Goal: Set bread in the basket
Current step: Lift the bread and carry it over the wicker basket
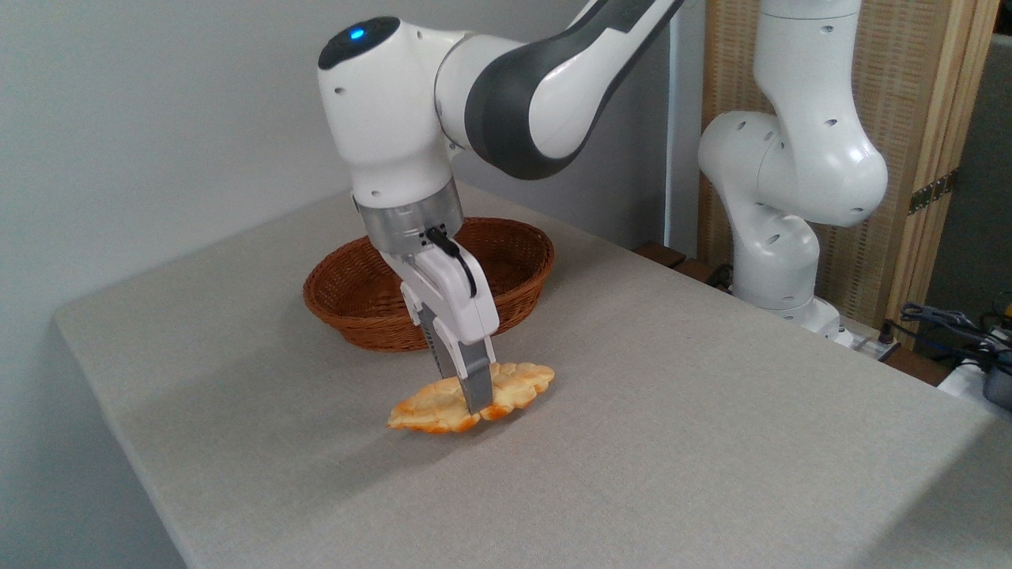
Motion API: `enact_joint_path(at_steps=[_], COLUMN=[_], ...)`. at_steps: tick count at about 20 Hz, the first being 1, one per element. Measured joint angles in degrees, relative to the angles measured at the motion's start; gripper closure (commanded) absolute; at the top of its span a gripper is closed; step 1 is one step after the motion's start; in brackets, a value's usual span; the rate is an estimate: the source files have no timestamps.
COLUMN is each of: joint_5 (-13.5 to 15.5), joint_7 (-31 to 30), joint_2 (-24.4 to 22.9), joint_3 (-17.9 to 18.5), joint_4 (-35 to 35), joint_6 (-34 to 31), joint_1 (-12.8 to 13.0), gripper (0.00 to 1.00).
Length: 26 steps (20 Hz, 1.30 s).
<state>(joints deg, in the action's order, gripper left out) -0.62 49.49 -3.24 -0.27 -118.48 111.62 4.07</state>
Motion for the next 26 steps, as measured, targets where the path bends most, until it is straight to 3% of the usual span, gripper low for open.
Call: enact_joint_path(at_steps=[3,9,15,18,19,21,23,26], joint_5=[1.0,7.5,10.7,11.6,11.8,12.8,14.1,15.4], joint_7=[0.0,0.0,-0.4,-2.5,-3.2,-5.5,-7.8,-10.5], joint_2=[-0.9,-4.3,-6.4,-6.1,-5.9,-5.3,-4.5,-3.1], joint_3=[-0.3,-1.6,-1.8,-1.9,-1.9,-2.0,-2.0,-2.0], joint_4=[0.6,2.8,2.9,2.5,2.5,2.3,2.2,2.2], joint_6=[-0.4,-4.6,-9.7,-11.2,-11.4,-11.5,-11.5,-11.5], joint_1=[0.1,2.0,8.3,12.2,13.0,14.9,16.4,18.4], gripper=[0.56,0.54,0.49,0.37,0.24,0.08,0.00,0.00])
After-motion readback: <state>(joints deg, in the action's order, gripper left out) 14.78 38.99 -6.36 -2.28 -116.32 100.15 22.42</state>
